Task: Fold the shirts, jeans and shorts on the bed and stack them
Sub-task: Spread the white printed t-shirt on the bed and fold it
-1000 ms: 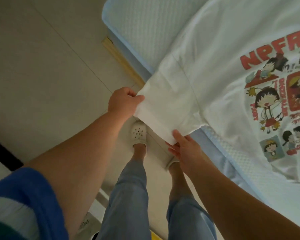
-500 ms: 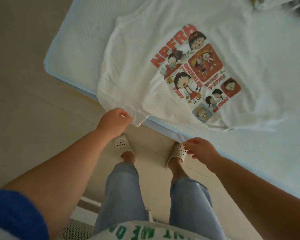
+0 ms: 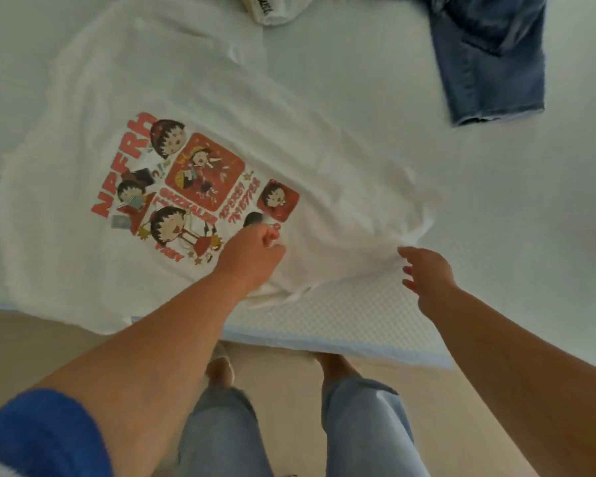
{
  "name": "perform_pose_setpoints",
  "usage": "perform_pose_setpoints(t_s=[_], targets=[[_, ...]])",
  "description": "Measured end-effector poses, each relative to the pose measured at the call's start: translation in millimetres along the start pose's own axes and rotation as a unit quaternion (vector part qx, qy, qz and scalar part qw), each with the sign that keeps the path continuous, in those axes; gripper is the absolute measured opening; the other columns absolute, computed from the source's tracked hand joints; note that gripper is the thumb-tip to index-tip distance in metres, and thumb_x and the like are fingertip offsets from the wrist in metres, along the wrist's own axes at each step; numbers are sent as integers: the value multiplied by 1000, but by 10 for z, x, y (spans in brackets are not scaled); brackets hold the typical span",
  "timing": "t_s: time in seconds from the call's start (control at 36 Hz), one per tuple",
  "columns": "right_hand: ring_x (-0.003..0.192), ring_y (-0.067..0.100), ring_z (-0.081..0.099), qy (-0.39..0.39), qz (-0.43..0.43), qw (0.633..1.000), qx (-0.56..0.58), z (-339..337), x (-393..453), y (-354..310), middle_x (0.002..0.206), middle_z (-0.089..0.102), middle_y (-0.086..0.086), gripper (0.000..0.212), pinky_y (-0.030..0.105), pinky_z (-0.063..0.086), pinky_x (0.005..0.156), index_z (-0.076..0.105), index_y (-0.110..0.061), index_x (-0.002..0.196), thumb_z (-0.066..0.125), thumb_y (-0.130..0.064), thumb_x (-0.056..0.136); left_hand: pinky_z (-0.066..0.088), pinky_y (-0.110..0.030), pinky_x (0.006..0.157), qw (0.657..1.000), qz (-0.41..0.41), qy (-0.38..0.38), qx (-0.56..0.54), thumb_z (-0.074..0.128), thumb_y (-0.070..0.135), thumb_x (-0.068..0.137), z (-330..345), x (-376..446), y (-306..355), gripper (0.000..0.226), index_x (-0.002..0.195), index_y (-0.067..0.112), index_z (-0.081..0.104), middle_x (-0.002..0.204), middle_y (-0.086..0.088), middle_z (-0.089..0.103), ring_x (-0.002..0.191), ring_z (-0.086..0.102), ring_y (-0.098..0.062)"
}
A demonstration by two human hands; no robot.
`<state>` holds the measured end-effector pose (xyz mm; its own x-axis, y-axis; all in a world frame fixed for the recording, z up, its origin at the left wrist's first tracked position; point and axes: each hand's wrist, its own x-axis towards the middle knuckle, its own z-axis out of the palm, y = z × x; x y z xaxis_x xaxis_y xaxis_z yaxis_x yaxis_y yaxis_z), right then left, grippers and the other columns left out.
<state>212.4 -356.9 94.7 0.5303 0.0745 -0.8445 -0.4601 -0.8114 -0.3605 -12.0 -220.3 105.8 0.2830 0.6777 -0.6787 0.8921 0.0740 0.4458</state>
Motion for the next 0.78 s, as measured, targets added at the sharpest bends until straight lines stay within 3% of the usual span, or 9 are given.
perform_pose_setpoints(t_s=[0.11,0.19,0.25,0.31,0.39,0.44,0.53,0.64,0.78], targets=[[81,15,57,9,26,992,120,-148,337,-262,86,57,-1,9,31,48,79,63,-14,85,69,-20,81,43,-33,89,998,45,6,51,56,32,88,114,487,580,39,126,23,54,128,-3,52,111,53,-25],[66,15,54,3,16,993,117,-194,552,-346,71,56,0,16,30,49,71,60,-15,72,74,-22,78,37,-30,93,992,85,26,93,53,31,90,124,859,913,44,133,25,47,140,-2,42,119,49,-25],[62,16,55,-4,-7,995,99,-193,674,-375,68,59,1,19,29,48,65,61,-16,71,77,-25,75,35,-29,96,985,120,31,123,53,30,90,147,1086,1104,49,137,26,42,146,1,34,125,45,-23],[67,15,59,-7,-26,995,99,-182,791,-403,77,65,-1,18,27,50,64,62,-19,78,78,-26,74,32,-32,102,973,157,22,167,53,29,91,185,1286,1273,53,142,27,37,153,3,25,133,37,-20],[80,17,64,-5,-41,994,104,-177,939,-461,87,67,-3,18,33,53,71,62,-23,86,76,-27,76,29,-33,107,955,193,-18,224,50,25,91,257,1572,1449,59,146,28,28,157,3,13,140,26,-16],[82,20,65,4,-49,993,105,-175,1012,-502,87,68,-2,12,37,53,76,63,-22,82,74,-25,78,31,-34,105,948,196,-34,247,48,24,91,284,1742,1499,57,145,28,30,155,0,17,136,32,-19],[83,20,66,-2,-69,989,127,-185,1039,-528,90,71,1,8,35,53,73,66,-21,82,72,-20,77,39,-31,85,944,189,-13,269,50,24,88,251,1903,1559,46,133,29,44,133,-4,39,113,51,-26],[92,21,65,-25,-113,984,132,-250,992,-545,94,70,-3,11,40,53,80,65,-26,91,68,-22,81,33,-28,67,921,204,-57,326,58,26,82,140,1966,1664,14,96,28,57,106,-2,55,83,48,-19],[93,20,65,-27,-176,972,155,-341,952,-836,92,70,-6,9,46,53,86,64,-28,90,67,-23,83,31,-25,69,951,215,4,221,64,27,83,-43,1992,1891,12,85,24,53,102,-5,58,88,52,-22]])
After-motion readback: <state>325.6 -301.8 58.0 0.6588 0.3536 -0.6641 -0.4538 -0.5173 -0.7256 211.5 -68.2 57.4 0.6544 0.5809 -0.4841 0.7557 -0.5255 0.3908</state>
